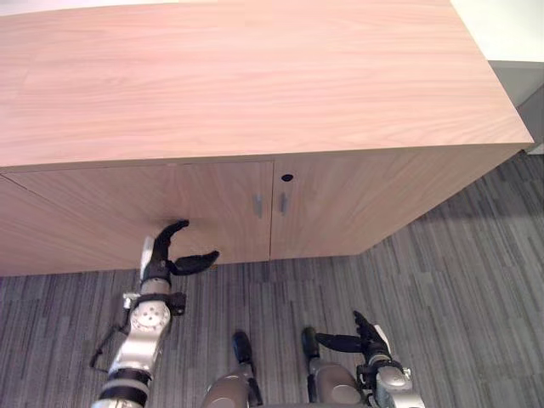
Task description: Walk over to the cabinet, pick up the folder, carry it to the office cabinet, place the folder inside the office cabinet, then close the office cabinet door
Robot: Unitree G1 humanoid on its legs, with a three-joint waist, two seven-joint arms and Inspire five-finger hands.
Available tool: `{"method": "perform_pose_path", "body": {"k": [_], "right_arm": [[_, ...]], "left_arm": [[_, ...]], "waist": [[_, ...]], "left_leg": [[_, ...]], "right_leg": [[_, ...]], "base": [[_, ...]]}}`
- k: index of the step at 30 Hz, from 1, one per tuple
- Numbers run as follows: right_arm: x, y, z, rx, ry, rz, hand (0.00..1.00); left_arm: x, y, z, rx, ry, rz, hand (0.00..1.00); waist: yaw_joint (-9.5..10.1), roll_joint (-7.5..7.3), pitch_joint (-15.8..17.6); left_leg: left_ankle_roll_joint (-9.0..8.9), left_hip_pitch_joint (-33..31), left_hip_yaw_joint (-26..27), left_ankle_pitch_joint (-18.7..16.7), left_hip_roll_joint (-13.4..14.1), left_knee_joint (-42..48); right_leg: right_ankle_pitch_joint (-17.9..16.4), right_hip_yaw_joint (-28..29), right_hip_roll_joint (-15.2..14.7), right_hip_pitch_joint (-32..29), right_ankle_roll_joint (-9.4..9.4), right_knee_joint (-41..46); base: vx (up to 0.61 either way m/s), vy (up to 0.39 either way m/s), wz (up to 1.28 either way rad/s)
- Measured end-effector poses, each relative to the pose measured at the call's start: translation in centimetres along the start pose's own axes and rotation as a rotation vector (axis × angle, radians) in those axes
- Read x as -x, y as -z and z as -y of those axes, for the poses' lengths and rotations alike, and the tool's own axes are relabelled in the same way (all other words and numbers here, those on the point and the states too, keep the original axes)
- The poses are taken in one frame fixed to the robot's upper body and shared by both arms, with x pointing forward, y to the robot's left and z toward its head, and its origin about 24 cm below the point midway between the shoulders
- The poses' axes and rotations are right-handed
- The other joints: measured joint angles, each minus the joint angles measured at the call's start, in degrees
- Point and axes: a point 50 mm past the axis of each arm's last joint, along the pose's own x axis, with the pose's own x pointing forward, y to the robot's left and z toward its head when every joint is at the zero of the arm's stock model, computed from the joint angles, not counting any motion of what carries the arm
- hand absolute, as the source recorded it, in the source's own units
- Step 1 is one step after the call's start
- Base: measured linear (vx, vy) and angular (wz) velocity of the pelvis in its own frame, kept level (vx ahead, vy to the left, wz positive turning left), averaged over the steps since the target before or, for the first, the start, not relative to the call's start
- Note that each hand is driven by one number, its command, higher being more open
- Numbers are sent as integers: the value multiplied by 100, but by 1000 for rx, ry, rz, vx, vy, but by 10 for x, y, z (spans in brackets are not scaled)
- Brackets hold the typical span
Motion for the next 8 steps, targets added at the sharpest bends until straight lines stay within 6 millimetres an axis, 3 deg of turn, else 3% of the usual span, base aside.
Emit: {"method": "perform_pose_path", "body": {"k": [3,7,8], "right_arm": [[0,0,6,-12,28,-3,100],[0,0,17,-26,81,0,100],[1,0,19,-28,89,2,100]], "left_arm": [[21,34,8,25,46,-129,100],[62,97,8,23,85,-415,100],[67,103,8,22,90,-442,100]], "waist": [[21,65,-62],[60,147,-231],[80,149,-246]], "left_leg": [[-81,54,18,-46,-2,-2],[-118,130,12,-74,4,-3],[-122,134,9,-77,7,-3]], "right_leg": [[-67,28,-7,32,-30,11],[-129,42,-14,120,50,-13],[-130,42,-17,127,52,-19]], "base": [[-61,14,-3],[-20,4,0],[0,0,0]]}}
